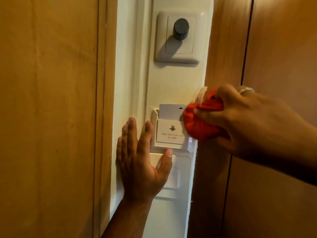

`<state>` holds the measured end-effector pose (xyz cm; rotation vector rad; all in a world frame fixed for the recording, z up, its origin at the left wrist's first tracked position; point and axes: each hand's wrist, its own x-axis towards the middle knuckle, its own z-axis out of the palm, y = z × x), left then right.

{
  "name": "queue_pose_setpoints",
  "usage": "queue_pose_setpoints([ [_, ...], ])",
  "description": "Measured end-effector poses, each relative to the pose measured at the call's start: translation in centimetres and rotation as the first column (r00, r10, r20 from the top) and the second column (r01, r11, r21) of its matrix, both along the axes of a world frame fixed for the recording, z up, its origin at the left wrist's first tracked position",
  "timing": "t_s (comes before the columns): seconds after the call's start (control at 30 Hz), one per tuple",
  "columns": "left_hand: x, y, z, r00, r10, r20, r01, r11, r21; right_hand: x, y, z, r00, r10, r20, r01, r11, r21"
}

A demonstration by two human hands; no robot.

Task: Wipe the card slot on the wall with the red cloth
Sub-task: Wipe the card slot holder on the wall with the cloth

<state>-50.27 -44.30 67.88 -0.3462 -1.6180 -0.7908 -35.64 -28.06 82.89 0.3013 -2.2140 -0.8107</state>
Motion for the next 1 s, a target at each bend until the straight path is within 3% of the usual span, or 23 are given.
queue_pose_setpoints([
  [0.07, 0.0, 0.0, 0.0, 1.000, -0.002, 0.002, 0.002, 1.000, -0.008, -0.2, -0.2, -0.6, 1.000, -0.026, 0.015, 0.026, 1.000, -0.006],
  [0.2, 0.0, 0.1, -0.1, 1.000, -0.004, 0.001, 0.004, 1.000, -0.014, 0.6, -0.9, -3.6, 0.977, 0.040, 0.207, -0.045, 0.999, 0.021],
  [0.4, 0.5, 0.0, 0.2, 1.000, -0.016, 0.006, 0.016, 1.000, -0.005, -0.5, -3.7, -0.4, 0.988, 0.071, 0.139, -0.078, 0.996, 0.049],
  [0.67, 0.0, -0.2, -0.2, 1.000, -0.012, 0.007, 0.012, 1.000, -0.023, 0.8, -0.8, -0.3, 0.959, -0.037, 0.280, -0.028, 0.974, 0.225],
  [0.77, 0.1, -0.4, 0.0, 0.999, -0.041, 0.025, 0.041, 0.999, -0.030, 2.3, 1.5, 0.3, 0.960, -0.090, 0.266, 0.023, 0.969, 0.246],
  [0.9, 2.2, 0.0, 0.7, 0.983, -0.165, 0.086, 0.163, 0.986, 0.035, 4.9, 3.3, -0.4, 0.977, 0.011, 0.212, -0.028, 0.996, 0.081],
  [1.0, 6.3, 1.8, 2.5, 0.954, -0.294, -0.056, 0.296, 0.955, 0.030, 7.1, 5.2, -1.0, 0.973, 0.014, 0.231, -0.009, 1.000, -0.023],
])
